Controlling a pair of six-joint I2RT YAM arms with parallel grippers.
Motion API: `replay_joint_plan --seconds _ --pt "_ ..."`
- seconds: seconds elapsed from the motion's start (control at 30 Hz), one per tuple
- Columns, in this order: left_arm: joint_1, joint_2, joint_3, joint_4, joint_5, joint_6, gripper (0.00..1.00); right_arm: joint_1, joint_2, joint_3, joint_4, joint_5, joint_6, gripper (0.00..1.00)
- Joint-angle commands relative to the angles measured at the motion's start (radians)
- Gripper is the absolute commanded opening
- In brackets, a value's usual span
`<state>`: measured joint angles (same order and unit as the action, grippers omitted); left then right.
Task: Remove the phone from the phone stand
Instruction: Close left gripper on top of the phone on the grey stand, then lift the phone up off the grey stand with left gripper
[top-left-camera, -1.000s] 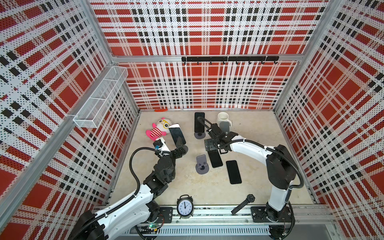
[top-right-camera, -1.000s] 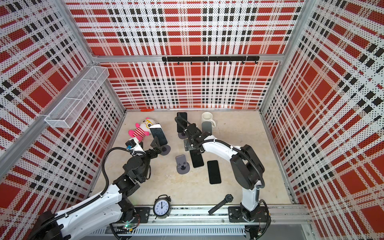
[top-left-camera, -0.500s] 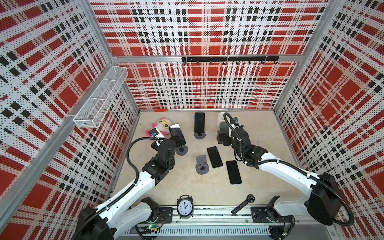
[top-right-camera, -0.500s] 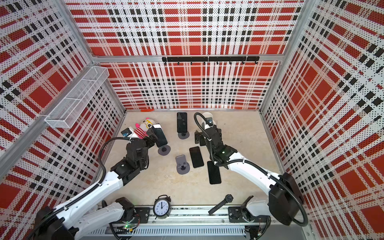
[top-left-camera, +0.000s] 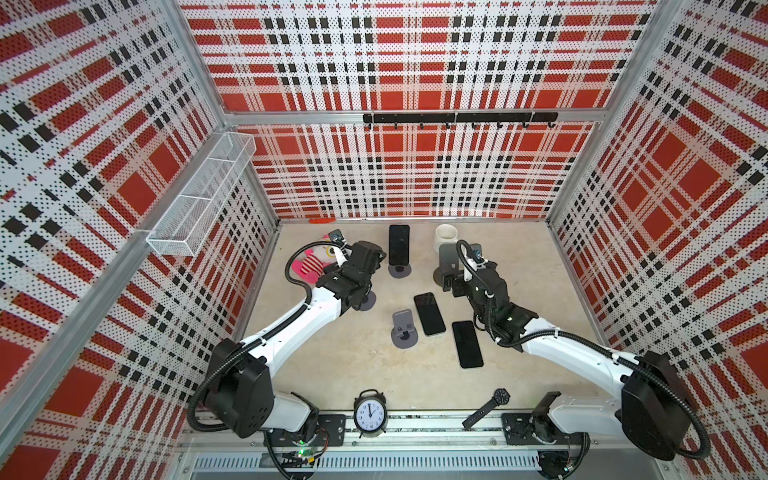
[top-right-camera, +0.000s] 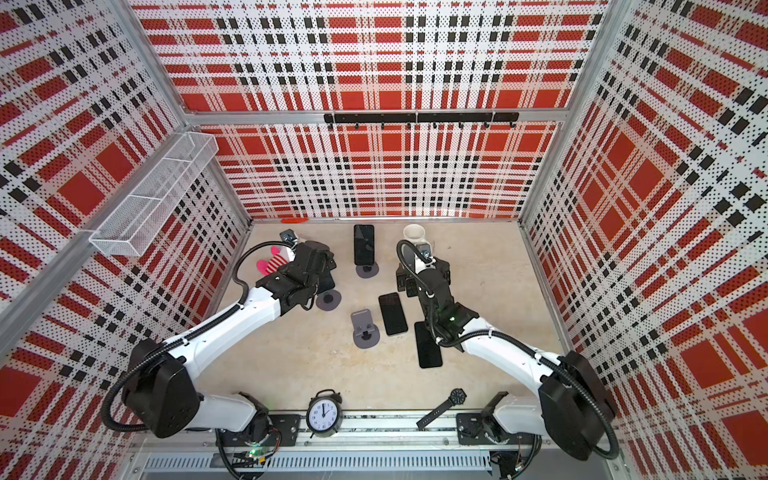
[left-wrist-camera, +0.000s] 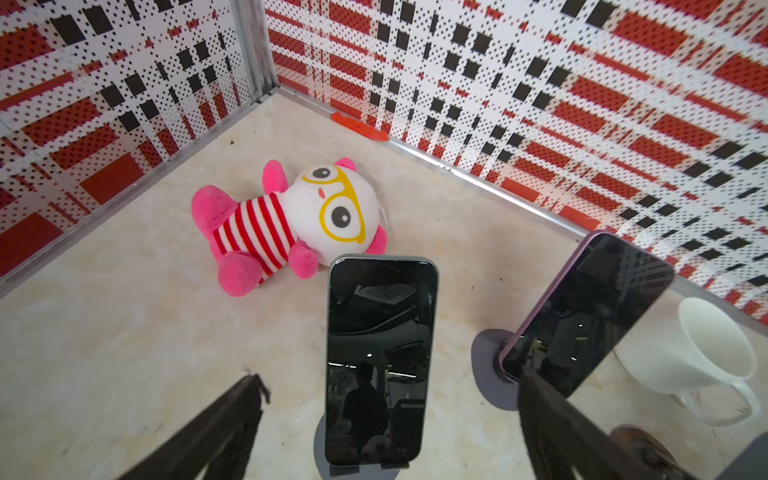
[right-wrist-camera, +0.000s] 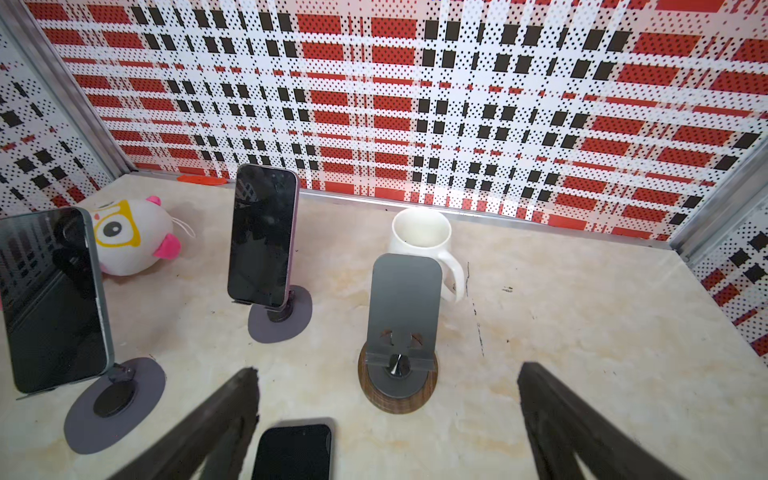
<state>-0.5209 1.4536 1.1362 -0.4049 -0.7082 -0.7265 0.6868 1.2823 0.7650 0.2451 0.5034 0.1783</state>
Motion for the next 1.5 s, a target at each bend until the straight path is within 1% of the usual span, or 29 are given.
replay_joint_plan --seconds 0.0,0.13,0.23,0.3,0.37,0.43,0.63,0.7,0.83,0.9,0.97,1.03,1.23,1.47 --pt "0.020 0.065 0.074 -0.131 -0.037 -0.033 0.98 -0.013 0.029 0.008 0.009 0.043 -0.016 1.00" --pt "0.023 0.159 0.150 -0.194 -0.076 -0.029 0.98 -0.013 0.059 0.019 -0.008 0.046 -0.005 1.00" --pt "0.030 0.229 0.208 -0.226 -0.049 0.002 0.98 -0.013 0.067 0.001 0.016 -0.008 0.011 1.00" --pt "0.031 0.268 0.244 -0.246 -0.051 0.018 0.98 -0.015 0.073 -0.010 0.022 -0.033 0.029 1.00" --pt "0.034 0.306 0.284 -0.307 -0.099 -0.007 0.98 -0.014 0.080 -0.018 0.030 -0.046 0.032 1.00" --pt "0.037 0.317 0.293 -0.315 -0.107 -0.010 0.98 -0.014 0.087 -0.012 0.019 -0.047 0.031 1.00" --pt "0.057 0.318 0.307 -0.316 -0.073 0.004 0.98 -0.014 0.088 -0.014 0.019 -0.040 0.027 1.00" --pt "0.068 0.311 0.300 -0.315 -0.048 0.001 0.98 -0.014 0.093 -0.013 0.017 -0.035 0.027 1.00" --pt "0.103 0.297 0.289 -0.269 0.086 0.049 0.98 -0.014 0.102 -0.009 0.014 -0.032 0.027 1.00" --pt "0.115 0.294 0.295 -0.264 0.128 0.062 0.98 -0.014 0.104 -0.011 0.017 -0.039 0.033 1.00" --pt "0.133 0.278 0.278 -0.226 0.204 0.085 0.98 -0.014 0.108 -0.011 0.020 -0.046 0.036 1.00" --pt "0.147 0.257 0.257 -0.188 0.251 0.097 0.98 -0.014 0.110 -0.009 0.016 -0.051 0.038 1.00" --pt "0.156 0.232 0.246 -0.175 0.235 0.107 0.98 -0.014 0.111 -0.009 0.013 -0.053 0.040 1.00" --pt "0.152 0.257 0.241 -0.169 0.235 0.075 0.98 -0.015 0.112 -0.007 0.011 -0.058 0.044 1.00"
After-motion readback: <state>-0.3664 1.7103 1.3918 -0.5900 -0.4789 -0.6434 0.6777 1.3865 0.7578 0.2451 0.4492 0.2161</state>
